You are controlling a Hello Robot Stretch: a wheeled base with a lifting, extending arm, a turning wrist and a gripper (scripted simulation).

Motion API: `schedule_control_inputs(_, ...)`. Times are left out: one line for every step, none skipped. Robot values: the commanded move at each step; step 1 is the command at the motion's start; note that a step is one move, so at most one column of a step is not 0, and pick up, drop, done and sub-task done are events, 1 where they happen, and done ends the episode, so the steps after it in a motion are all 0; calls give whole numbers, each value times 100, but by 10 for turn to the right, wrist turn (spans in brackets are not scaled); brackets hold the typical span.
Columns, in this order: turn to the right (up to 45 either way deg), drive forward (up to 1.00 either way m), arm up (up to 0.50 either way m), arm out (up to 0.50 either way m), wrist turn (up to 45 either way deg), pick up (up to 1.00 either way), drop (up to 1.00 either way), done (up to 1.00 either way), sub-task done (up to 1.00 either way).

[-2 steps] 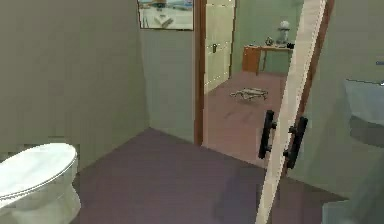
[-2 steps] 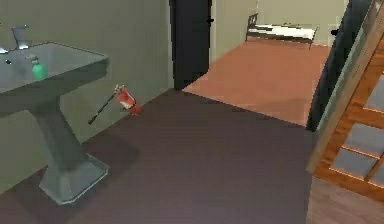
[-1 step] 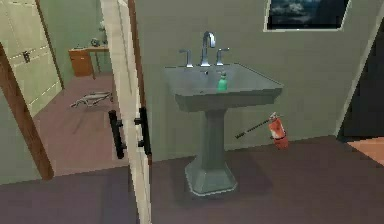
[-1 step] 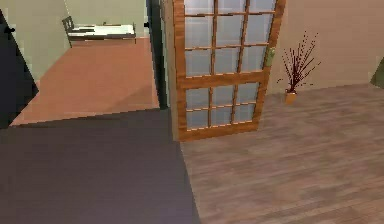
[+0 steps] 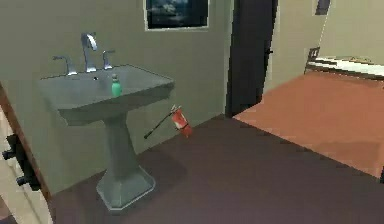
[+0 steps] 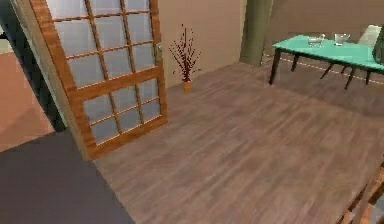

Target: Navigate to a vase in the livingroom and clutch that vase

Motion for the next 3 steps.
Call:
schedule_control_inputs(0, 15, 0, 0, 0, 0, 0, 0, 0)
schedule_control_inputs(-270, 0, 0, 0, 0, 0, 0, 0, 0)
schedule_control_inputs(0, 15, 0, 0, 0, 0, 0, 0, 0)
